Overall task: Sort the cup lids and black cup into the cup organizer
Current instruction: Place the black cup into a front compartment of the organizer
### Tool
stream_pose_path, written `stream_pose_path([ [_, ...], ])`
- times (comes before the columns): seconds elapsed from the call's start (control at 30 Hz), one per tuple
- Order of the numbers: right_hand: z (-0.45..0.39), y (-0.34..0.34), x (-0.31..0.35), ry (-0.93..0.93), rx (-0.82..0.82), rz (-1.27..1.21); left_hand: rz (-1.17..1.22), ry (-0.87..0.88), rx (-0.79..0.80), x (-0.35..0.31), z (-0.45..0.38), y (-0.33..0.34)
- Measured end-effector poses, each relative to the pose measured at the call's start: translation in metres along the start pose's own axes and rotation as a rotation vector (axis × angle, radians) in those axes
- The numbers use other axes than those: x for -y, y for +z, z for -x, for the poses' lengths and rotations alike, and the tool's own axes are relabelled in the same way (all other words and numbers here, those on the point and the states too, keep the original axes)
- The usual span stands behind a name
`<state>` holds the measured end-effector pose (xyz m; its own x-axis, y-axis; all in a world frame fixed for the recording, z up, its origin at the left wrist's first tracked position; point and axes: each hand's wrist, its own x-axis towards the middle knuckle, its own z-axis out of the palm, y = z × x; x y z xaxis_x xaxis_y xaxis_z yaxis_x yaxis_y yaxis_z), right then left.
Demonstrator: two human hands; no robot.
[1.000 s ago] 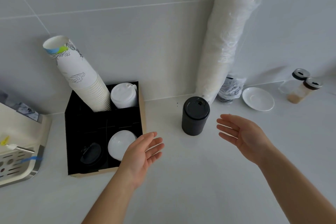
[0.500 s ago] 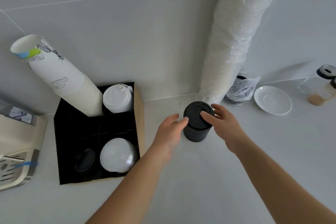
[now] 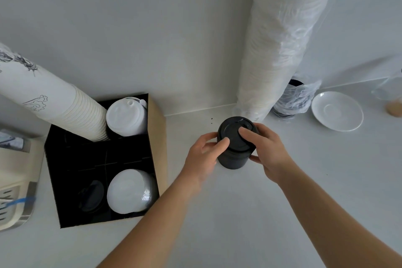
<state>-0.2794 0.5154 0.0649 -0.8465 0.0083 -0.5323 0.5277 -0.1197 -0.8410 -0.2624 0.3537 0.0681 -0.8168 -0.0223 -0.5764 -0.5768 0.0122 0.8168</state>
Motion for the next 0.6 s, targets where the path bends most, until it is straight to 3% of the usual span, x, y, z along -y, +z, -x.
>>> stream_pose_path([
  [0.17,-0.002,-0.005,-0.002,0.001,0.025,-0.036,0.017,-0.038,-0.016,0.009,-0.008,-0.002],
  [0.4,-0.001,-0.023,-0.008,0.029,0.038,-0.097,0.065,-0.322,-0.052,0.023,-0.021,0.004],
  [0.6,0.000,-0.048,-0.014,0.038,0.024,-0.127,0.194,-0.357,0.015,0.027,-0.019,0.010],
])
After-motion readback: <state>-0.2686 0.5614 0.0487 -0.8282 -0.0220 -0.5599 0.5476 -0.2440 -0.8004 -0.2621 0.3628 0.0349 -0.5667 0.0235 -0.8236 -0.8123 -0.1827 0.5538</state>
